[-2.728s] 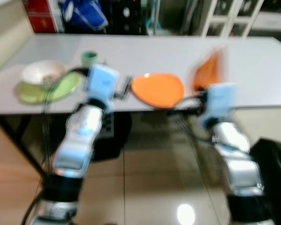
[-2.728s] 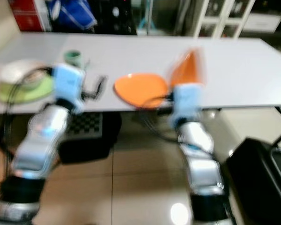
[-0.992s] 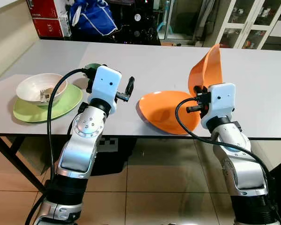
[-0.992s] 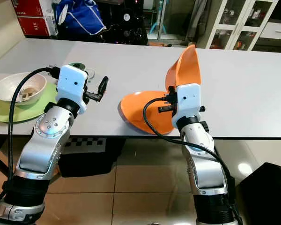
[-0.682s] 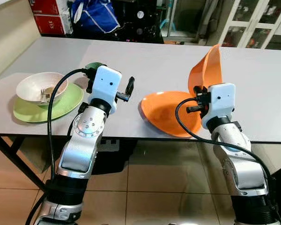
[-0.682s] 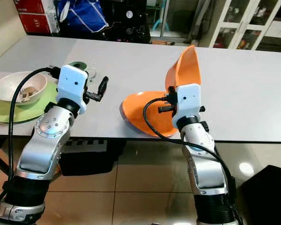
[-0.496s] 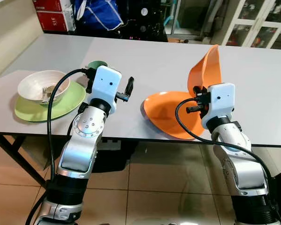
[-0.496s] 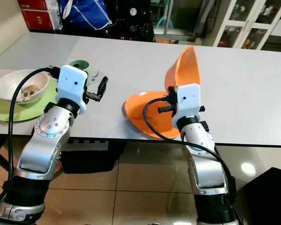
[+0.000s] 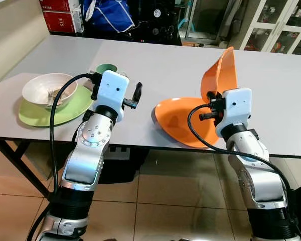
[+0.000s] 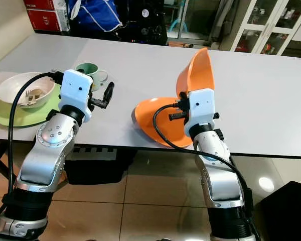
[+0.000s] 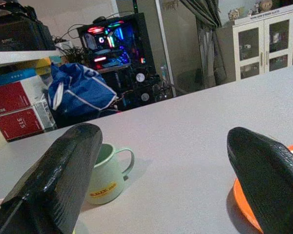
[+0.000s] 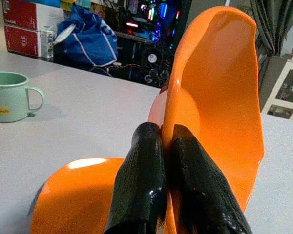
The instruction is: Setting the table
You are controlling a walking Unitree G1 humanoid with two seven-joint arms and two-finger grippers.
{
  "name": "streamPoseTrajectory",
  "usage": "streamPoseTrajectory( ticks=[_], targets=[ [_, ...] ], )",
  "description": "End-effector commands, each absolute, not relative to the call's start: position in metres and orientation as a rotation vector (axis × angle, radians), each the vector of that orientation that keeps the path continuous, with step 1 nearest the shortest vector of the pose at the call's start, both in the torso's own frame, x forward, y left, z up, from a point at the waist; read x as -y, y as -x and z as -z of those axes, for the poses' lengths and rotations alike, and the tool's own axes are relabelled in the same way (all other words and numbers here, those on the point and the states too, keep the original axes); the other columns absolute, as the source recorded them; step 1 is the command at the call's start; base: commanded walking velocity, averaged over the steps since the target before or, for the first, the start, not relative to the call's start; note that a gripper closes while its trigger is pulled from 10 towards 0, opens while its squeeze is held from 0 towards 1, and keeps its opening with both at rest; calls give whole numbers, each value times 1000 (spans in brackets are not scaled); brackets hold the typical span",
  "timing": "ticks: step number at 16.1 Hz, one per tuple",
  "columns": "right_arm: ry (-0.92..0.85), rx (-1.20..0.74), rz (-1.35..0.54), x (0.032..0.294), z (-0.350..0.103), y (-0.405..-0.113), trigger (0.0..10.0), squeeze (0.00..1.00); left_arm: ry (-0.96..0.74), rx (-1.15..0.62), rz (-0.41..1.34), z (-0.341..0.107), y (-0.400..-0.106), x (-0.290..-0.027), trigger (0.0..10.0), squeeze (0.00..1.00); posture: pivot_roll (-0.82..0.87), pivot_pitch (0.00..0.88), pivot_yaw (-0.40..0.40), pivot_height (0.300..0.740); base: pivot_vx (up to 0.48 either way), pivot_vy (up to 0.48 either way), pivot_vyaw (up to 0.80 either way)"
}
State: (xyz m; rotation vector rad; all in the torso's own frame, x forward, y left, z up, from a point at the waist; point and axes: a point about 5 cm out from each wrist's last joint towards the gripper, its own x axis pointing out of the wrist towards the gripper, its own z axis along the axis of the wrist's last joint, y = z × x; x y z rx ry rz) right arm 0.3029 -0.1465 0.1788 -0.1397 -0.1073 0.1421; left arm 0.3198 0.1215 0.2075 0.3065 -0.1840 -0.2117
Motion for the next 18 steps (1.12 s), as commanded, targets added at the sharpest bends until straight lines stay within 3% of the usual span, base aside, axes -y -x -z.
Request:
streamPoseTrajectory(
  ticks=[1,18],
  targets=[
    [147,154,-141,148,-193,-305,10000,0,-311,194,202,-212,-321,-121,10000,0,16,0,-77,740,0,0,0],
    [152,151,-156,147,-193,-306,10000,0,-311,196,189,-213,-322,-123,10000,0,15,0,-84,740,0,0,0]
  ],
)
